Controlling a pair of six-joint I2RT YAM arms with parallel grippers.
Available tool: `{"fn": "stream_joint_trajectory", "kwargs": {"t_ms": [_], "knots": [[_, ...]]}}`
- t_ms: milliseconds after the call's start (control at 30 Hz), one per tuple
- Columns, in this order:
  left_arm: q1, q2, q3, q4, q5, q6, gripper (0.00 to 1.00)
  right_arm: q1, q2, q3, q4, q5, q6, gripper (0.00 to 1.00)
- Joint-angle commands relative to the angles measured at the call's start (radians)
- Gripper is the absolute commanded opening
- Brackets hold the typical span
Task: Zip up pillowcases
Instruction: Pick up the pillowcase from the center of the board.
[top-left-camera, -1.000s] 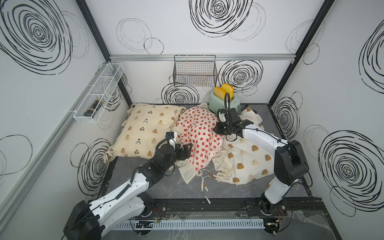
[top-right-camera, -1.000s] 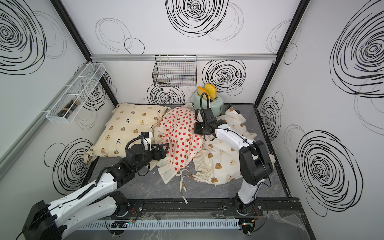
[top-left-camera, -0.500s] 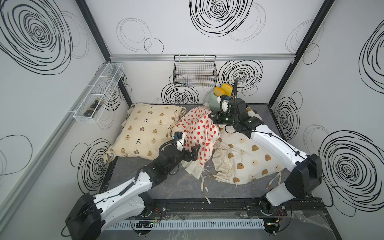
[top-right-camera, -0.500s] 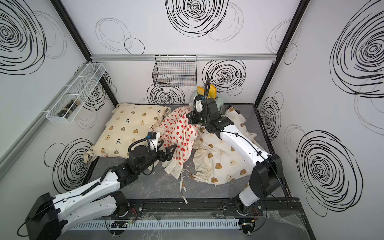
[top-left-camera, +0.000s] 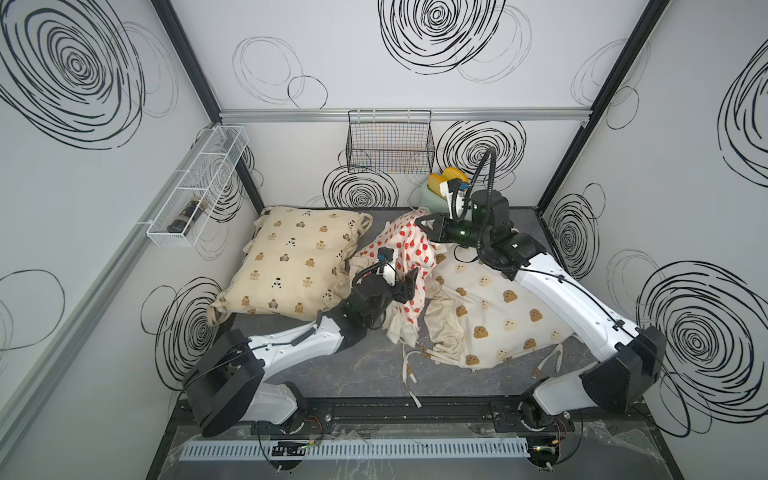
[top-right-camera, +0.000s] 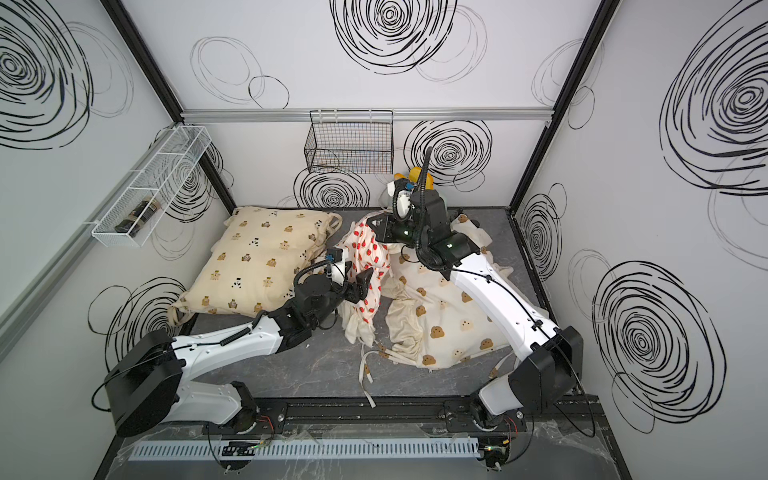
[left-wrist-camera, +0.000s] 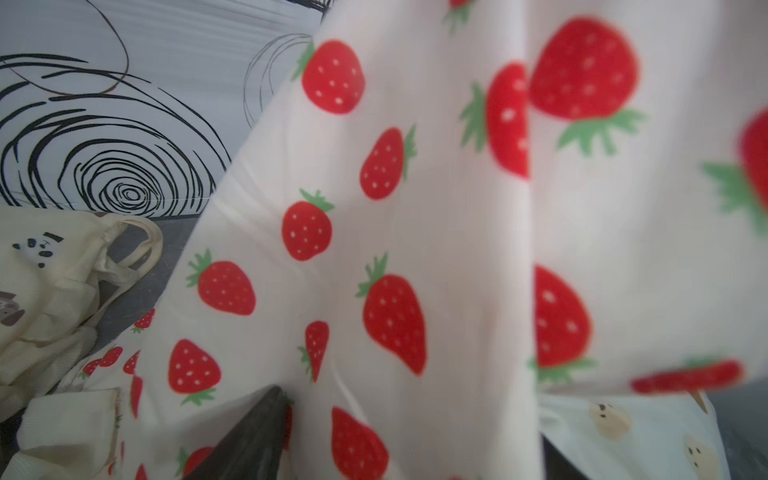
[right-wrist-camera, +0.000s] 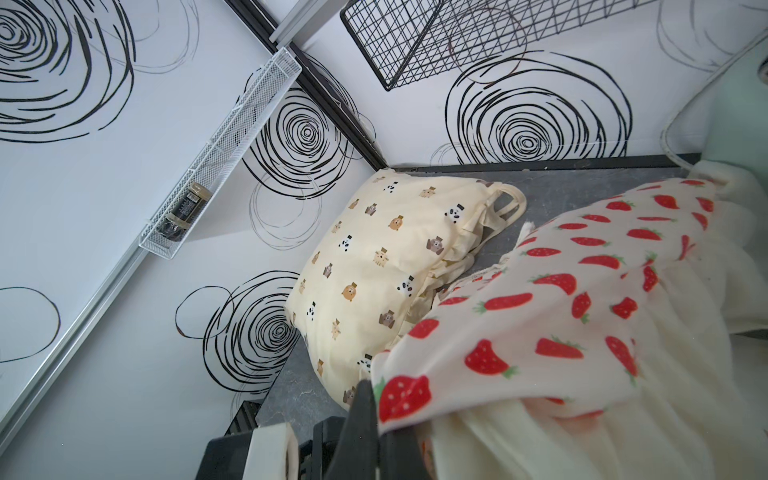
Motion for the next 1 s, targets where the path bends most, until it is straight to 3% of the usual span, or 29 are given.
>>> {"fn": "stream_joint_trajectory", "kwargs": {"t_ms": [0, 167, 300, 400, 533, 633, 700, 833, 967], "knots": [[0.007, 0.04, 0.065, 0.137, -0.06, 0.028, 0.56, 0.002, -0.059, -0.02, 0.047, -0.011, 0.018, 0.0], [0.015, 0.066, 0.12, 0.139, -0.06, 0.046, 0.17, 0.001, -0.07, -0.027, 0.058, -0.016, 0.02, 0.02], [0.028, 0.047, 0.132, 0.143, -0.071, 0.06, 0.0, -0.002, -0.082, -0.04, 0.063, -0.005, 0.016, 0.02], [0.047, 0.019, 0.143, 0.144, -0.062, 0.072, 0.0, -0.01, -0.097, -0.052, 0.083, -0.009, 0.018, 0.11], [0.086, -0.02, 0.191, 0.102, -0.045, 0.088, 0.0, -0.025, -0.124, -0.048, 0.089, -0.009, 0.015, 0.44], [0.126, -0.052, 0.23, 0.077, -0.017, 0.091, 0.0, -0.033, -0.158, -0.051, 0.083, 0.01, 0.005, 0.51], [0.153, -0.071, 0.26, 0.067, -0.002, 0.094, 0.0, -0.038, -0.182, -0.057, 0.071, 0.039, -0.009, 0.63], [0.221, -0.084, 0.351, 0.015, 0.006, 0.092, 0.0, -0.063, -0.212, -0.087, 0.064, 0.047, -0.006, 0.71], [0.292, -0.093, 0.466, -0.101, -0.017, 0.15, 0.0, -0.073, -0.229, -0.116, 0.047, 0.047, -0.02, 0.88]]}}
